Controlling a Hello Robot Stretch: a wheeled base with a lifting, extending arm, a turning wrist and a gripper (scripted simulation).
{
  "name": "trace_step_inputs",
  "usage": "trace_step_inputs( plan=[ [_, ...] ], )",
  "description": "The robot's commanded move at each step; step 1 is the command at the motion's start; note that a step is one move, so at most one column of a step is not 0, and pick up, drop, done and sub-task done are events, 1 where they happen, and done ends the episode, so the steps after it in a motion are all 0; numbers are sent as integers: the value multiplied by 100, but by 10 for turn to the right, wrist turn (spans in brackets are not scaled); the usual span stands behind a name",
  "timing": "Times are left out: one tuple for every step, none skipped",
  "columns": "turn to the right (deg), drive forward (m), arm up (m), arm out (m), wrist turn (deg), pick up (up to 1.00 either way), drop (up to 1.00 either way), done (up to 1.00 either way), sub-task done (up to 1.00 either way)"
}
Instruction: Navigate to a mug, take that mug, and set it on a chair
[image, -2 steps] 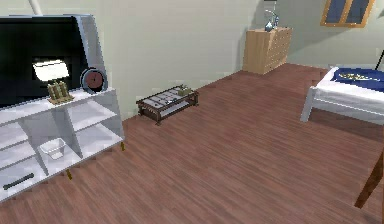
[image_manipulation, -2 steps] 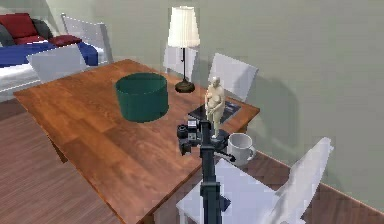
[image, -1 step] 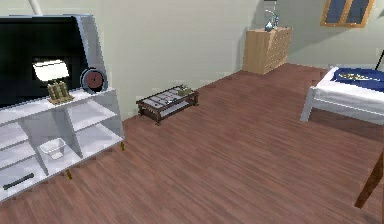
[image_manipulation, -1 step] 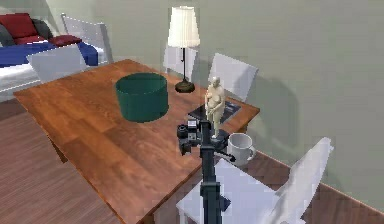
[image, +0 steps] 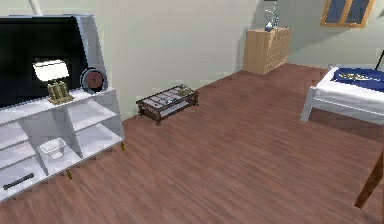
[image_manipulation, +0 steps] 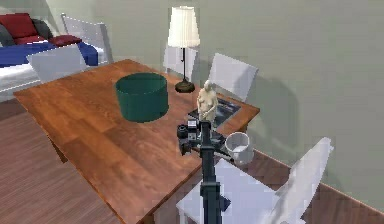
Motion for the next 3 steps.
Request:
trace_step_inputs(
  plan=[
    [0,0,10,0,0,0,0,0,0],
    [0,0,0,-8,0,0,0,0,0],
    [0,0,0,0,0,0,0,100,0]
  ],
)
